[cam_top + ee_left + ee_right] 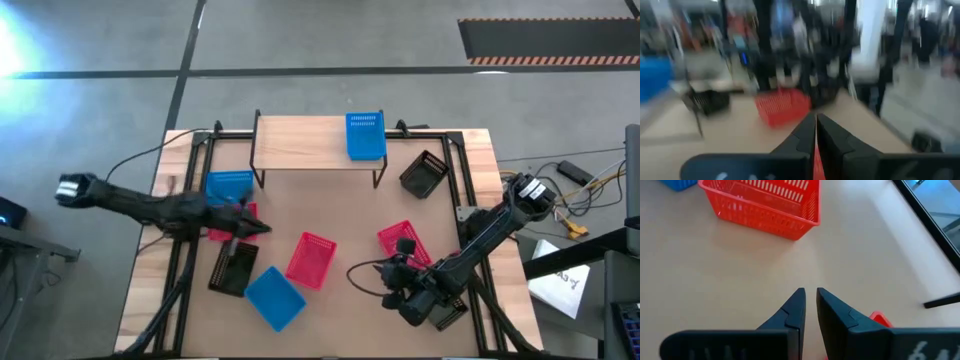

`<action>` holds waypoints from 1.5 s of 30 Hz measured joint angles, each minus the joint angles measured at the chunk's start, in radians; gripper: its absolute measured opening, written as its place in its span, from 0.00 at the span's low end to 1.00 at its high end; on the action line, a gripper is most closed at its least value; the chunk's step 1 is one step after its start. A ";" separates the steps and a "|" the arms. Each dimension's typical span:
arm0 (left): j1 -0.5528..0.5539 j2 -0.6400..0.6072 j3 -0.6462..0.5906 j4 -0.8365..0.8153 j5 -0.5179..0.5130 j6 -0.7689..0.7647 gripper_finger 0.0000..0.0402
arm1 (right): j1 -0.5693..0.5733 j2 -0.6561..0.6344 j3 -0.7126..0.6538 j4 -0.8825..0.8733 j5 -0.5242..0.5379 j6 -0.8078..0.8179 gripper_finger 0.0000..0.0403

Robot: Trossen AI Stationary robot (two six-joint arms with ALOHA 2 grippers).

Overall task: Stack baskets on shelf by color
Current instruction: Put the middle red bin on the shelf

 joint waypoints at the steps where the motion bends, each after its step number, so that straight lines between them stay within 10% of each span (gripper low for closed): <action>1: -0.010 0.066 0.050 -0.043 0.000 0.000 0.00 | 0.000 0.000 0.000 0.000 0.000 0.000 0.09; 13: -0.142 0.674 0.727 -0.757 0.030 0.056 0.21 | 0.014 0.000 -0.002 0.000 -0.006 -0.002 0.09; 22: -0.229 0.913 0.924 -0.921 0.016 0.051 0.44 | 0.036 0.000 -0.002 0.001 -0.006 -0.002 0.09; 45: -0.246 0.981 0.953 -1.019 -0.338 -0.027 0.01 | 0.038 0.000 -0.002 0.000 -0.005 -0.019 0.09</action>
